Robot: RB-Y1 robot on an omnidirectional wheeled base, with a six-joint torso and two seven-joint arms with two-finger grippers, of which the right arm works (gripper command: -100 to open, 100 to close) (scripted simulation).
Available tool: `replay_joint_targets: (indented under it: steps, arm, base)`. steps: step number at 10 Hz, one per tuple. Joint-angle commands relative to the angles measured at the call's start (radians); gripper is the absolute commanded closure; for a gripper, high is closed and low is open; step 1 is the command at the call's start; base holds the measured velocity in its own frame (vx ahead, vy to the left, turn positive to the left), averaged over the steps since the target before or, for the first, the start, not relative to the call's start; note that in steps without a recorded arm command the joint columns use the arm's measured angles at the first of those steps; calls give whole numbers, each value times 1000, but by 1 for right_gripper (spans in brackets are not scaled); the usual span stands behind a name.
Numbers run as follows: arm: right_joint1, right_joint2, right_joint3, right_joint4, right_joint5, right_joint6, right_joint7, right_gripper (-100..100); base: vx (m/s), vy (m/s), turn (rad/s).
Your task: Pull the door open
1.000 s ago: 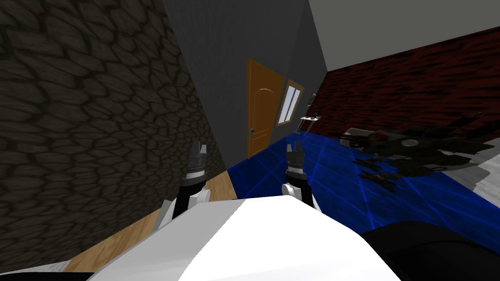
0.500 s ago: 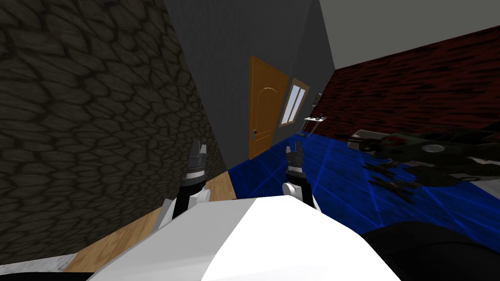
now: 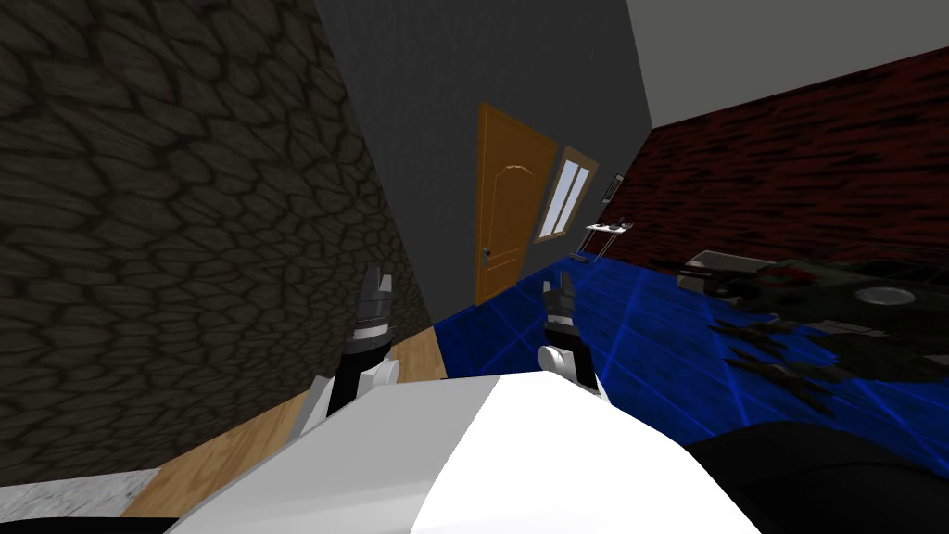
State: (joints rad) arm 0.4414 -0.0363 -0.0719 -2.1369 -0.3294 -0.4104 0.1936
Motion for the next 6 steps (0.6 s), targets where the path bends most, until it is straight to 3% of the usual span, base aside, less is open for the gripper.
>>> replay_joint_targets:
  steps: [1, 6]
  arm:
    - [-8, -8, -14, 23, -45, 25, 6, -100]
    - [-42, -23, -58, 91, -191, 112, 34, -100]
  base:
    - [96, -34, 91]
    - [87, -44, 102]
